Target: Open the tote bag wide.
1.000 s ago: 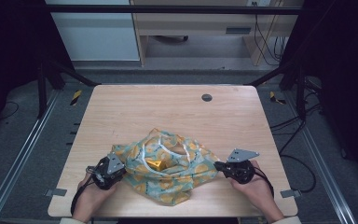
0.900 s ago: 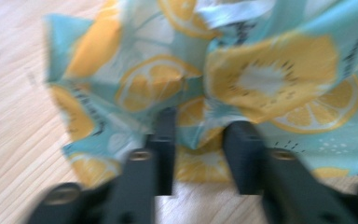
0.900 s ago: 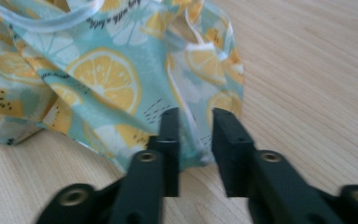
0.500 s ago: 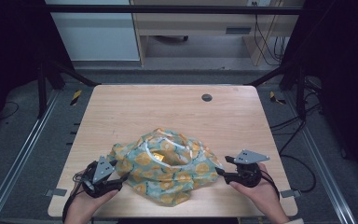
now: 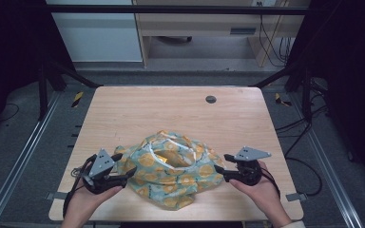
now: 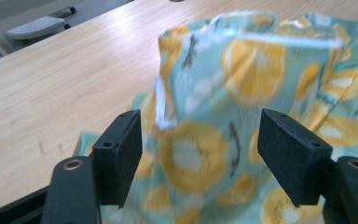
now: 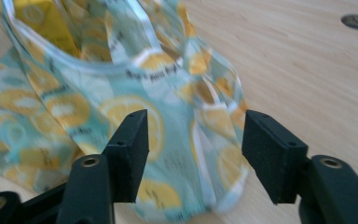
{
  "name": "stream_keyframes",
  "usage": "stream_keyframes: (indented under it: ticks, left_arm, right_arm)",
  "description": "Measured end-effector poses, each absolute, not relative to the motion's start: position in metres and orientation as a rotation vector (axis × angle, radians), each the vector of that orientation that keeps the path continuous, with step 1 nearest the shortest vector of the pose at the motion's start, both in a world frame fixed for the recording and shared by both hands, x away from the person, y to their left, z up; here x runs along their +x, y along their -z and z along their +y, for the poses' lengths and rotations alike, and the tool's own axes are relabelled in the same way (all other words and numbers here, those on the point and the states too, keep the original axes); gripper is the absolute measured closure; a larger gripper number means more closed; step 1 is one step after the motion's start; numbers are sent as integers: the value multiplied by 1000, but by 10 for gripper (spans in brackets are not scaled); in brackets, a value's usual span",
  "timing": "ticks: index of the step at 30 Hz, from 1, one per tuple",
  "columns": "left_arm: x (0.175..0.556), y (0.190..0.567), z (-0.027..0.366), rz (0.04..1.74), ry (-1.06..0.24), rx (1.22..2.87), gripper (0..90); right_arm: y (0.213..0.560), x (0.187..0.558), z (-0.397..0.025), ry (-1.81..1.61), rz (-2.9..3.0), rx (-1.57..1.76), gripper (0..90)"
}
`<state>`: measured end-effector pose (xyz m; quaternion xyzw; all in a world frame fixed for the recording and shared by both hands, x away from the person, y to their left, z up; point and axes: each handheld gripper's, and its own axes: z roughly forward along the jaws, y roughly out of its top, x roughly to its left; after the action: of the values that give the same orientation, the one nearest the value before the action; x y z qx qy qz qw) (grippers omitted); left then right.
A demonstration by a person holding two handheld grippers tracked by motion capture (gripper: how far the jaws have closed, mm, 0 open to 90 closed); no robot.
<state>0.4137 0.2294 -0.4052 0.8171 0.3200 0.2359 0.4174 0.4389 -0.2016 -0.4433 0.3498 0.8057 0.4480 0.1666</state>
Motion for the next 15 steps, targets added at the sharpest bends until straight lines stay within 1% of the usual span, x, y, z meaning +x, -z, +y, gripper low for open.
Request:
stream_keyframes:
  ticks: [3, 6, 10, 12, 15]
  left_arm:
    - [424, 394, 216, 783, -595, 2083, 282]
    - [438, 383, 200, 778, -607, 2116, 257]
    - [454, 375, 186, 792, -615, 2120, 216]
    - [461, 374, 180, 813, -636, 2113, 216]
    - [467, 375, 172, 832, -626, 2136, 208]
  right_arm:
    - [433, 448, -187, -1268, 2310, 976, 443]
    - [425, 460, -170, -1273, 2320, 980, 441]
    - [418, 479, -150, -1268, 2333, 985, 416]
    - [417, 487, -141, -1253, 2338, 997, 397]
    - [420, 496, -128, -1226, 2353, 1026, 360]
